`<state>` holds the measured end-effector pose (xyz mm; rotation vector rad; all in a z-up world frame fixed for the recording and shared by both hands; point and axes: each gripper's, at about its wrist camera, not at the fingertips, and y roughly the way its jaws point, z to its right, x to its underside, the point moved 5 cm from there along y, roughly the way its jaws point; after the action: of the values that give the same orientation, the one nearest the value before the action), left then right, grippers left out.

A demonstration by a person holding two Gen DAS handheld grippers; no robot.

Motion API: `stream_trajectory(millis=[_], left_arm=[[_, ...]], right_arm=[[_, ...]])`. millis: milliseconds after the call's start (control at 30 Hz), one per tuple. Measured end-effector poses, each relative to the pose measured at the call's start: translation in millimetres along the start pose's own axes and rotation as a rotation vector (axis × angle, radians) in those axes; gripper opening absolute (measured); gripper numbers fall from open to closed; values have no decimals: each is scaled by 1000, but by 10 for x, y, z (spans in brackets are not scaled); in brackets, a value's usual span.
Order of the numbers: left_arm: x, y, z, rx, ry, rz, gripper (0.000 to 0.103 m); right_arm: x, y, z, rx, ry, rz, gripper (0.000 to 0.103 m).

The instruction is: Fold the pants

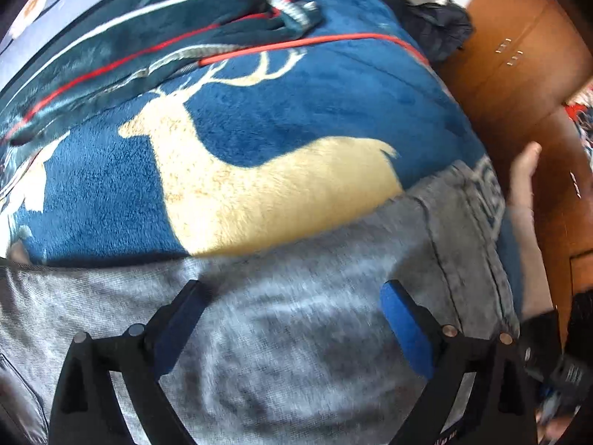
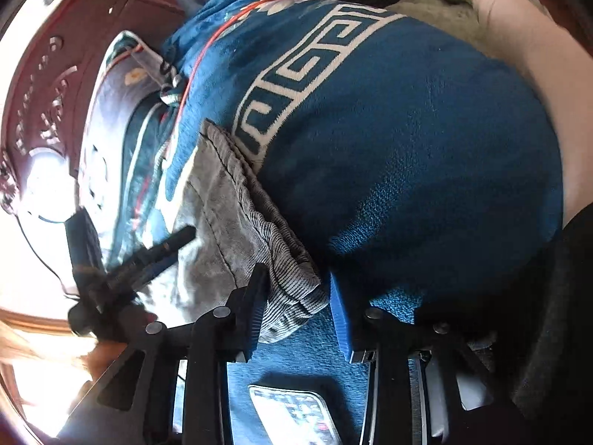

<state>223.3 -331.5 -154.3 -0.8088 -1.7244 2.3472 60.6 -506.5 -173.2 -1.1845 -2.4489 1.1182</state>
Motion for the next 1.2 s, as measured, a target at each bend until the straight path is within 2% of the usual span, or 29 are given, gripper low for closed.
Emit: stream_trajectory(millis=[100, 133, 200, 267, 333, 367, 433, 533, 600, 667, 767, 867, 1000, 1200], left_arm=[[155, -160, -49, 70, -40, 33, 95], [201, -191, -75, 71, -44, 41, 95], [304, -201, -138, 14, -17, 49, 95], [375, -105, -208, -46, 10, 19, 95], [429, -35, -205, -72, 62, 28, 96], [440, -32, -188, -87, 75, 39, 96], [434, -35, -186, -96, 57, 34, 96], [407, -80, -203, -86, 37, 18, 94], [380, -132, -248, -71, 11, 10, 85], [326, -196, -303, -24, -48, 1, 82], [275, -308, -443, 71, -162, -6, 82], [204, -430, -500, 143, -219, 3, 82], [23, -573, -352, 181, -196, 27, 82], [-201, -716, -182, 225, -122, 20, 85]], right_arm=[[-24, -11, 49, -68, 75, 0, 40], [-24, -13, 54, -74, 82, 0, 41], [-20, -4, 35, -64, 68, -3, 43], [-12, 14, 5, -43, 47, -5, 44], [-5, 63, -36, -18, 16, -13, 46], [0, 86, -69, -8, -5, -18, 44], [21, 146, -152, 2, -61, -35, 31], [69, 173, -235, -13, -99, -24, 25], [93, 117, -349, -16, -156, 13, 24], [123, 55, -487, 3, -237, 57, 24], [179, 1, -700, 40, -366, 112, 24], [260, 1, -910, 86, -495, 163, 24], [443, -13, -1230, 131, -704, 232, 24], [831, 139, -1532, 204, -965, 251, 24]])
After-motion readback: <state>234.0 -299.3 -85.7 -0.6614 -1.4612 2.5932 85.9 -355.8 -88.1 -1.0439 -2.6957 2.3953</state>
